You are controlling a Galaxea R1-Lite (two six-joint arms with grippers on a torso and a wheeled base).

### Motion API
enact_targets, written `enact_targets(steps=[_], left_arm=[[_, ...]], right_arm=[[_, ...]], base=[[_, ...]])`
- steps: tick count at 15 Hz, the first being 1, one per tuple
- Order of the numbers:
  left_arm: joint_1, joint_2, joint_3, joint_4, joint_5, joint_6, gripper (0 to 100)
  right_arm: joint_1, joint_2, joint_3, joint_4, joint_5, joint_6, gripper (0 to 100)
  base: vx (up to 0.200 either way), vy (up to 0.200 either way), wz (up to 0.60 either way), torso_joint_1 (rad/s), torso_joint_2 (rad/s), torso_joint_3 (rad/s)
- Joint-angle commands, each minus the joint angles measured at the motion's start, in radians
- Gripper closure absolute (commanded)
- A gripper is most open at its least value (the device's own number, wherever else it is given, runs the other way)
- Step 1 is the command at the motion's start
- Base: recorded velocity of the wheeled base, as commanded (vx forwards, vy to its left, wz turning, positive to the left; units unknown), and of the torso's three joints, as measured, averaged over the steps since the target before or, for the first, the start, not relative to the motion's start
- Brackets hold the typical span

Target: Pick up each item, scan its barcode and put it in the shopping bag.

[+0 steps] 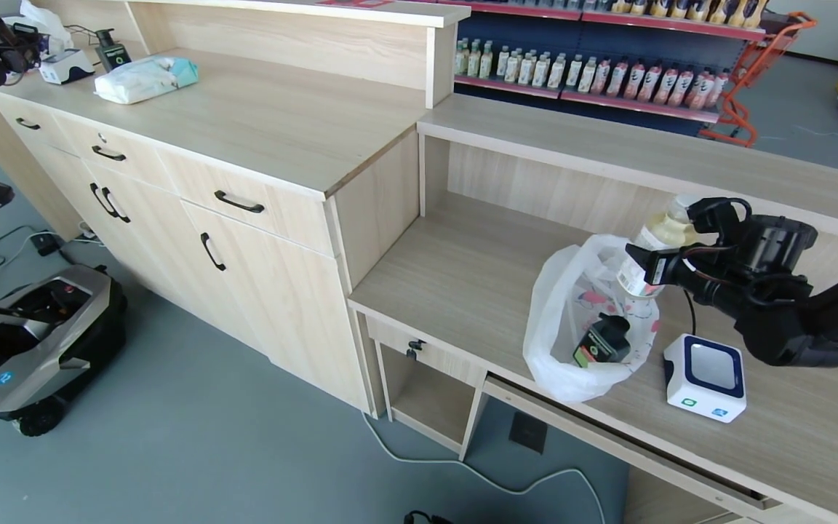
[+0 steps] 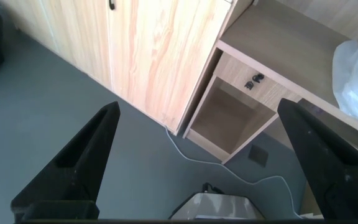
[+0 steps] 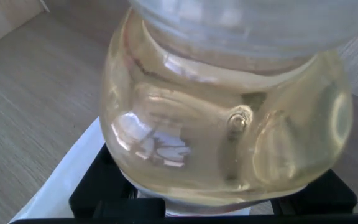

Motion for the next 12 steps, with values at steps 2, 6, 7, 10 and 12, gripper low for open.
enact_targets(steps=[2,6,7,10,12], left_arm=[[0.0,0.0,0.001,0.0,0.0,0.0,0],[0.0,0.0,0.001,0.0,0.0,0.0,0],[0.0,0.0,0.001,0.0,0.0,0.0,0],[0.0,0.0,-0.001,0.0,0.0,0.0,0],[0.0,0.0,0.001,0.0,0.0,0.0,0]], right_arm=[[0.012,0.093,-0.083,0.006,0.005,0.0,100],[0.043,0.206,-0.153,-0.038,0.006,-0.008,100],[0.043,0.208,-0.153,-0.04,0.006,-0.01,100],[0.044,0.272,-0.143,-0.114,0.011,-0.089,100],[0.052,0.3,-0.146,-0.138,0.014,-0.088,100]], base=[[0.0,0.0,0.0,0.0,0.0,0.0],[0.0,0.0,0.0,0.0,0.0,0.0],[0.0,0.0,0.0,0.0,0.0,0.0],[0.0,0.0,0.0,0.0,0.0,0.0],[0.0,0.0,0.0,0.0,0.0,0.0]])
